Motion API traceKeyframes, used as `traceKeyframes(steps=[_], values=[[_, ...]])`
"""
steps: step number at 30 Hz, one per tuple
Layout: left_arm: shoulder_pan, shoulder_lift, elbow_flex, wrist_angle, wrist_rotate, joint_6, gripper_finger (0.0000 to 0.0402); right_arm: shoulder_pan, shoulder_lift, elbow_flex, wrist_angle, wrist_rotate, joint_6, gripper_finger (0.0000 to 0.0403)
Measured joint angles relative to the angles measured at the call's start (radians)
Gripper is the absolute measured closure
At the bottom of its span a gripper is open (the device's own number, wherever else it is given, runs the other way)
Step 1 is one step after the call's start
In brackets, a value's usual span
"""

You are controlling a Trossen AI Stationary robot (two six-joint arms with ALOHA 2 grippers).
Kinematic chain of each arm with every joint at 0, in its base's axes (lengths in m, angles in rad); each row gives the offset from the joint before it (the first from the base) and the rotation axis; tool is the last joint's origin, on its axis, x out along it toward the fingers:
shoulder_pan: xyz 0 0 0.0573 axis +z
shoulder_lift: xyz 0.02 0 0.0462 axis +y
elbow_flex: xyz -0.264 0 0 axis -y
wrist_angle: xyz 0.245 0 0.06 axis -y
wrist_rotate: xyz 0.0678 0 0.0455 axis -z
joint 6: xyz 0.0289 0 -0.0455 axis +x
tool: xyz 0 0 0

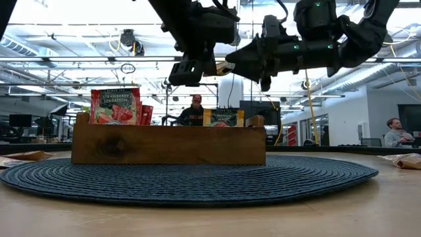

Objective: Pick & Place Tea
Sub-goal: Put the top yellow tea bag into the right section of the wooden organizer

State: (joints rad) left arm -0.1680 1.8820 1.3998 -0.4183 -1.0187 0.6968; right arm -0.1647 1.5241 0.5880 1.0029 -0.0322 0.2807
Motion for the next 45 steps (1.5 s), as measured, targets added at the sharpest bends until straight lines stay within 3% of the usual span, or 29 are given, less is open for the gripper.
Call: traceKeyframes(steps=[4,9,15,18,23,27,29,32,37,42,45], values=[[-0.001,0.0,0.0,0.0,0.0,-0.002,0.0401,-0.012,-0.001,0.0,0.002,0.006,-0.012,0.0284],[-0.001,0.0,0.0,-0.005,-0.003,-0.025,0.0401,-0.025,-0.001,0.0,0.004,0.003,-0.049,0.0386],[0.0,-0.001,0.0,-0.006,0.036,-0.084,0.0399,-0.017,-0.001,0.0,-0.015,0.009,-0.127,0.0401],[-0.01,-0.014,0.0,-0.03,0.102,-0.199,0.0377,-0.014,-0.001,0.0,-0.02,0.037,-0.165,0.0402],[-0.016,-0.12,-0.001,-0.113,0.36,-0.398,0.0327,-0.015,-0.016,0.0,-0.056,0.104,-0.227,0.0402],[0.014,-0.226,-0.026,-0.13,0.494,-0.507,0.0298,0.013,-0.036,0.016,-0.119,0.0,-0.28,0.0402],[0.028,-0.281,-0.071,-0.104,0.511,-0.536,0.029,0.055,-0.073,0.053,-0.244,-0.022,-0.318,0.0402],[0.059,-0.367,-0.173,-0.013,0.545,-0.56,0.0288,0.137,-0.118,0.189,-0.578,-0.017,-0.428,0.0403],[0.117,-0.51,-0.392,0.266,0.632,-0.57,0.0287,0.283,-0.089,0.448,-1.118,0.127,-0.562,0.0403],[0.179,-0.589,-0.572,0.617,0.776,-0.602,0.0286,0.322,0.003,0.616,-1.344,0.131,-0.581,0.0403],[0.209,-0.604,-0.655,0.745,0.854,-0.612,0.0286,0.324,0.081,0.687,-1.437,0.132,-0.581,0.0403]])
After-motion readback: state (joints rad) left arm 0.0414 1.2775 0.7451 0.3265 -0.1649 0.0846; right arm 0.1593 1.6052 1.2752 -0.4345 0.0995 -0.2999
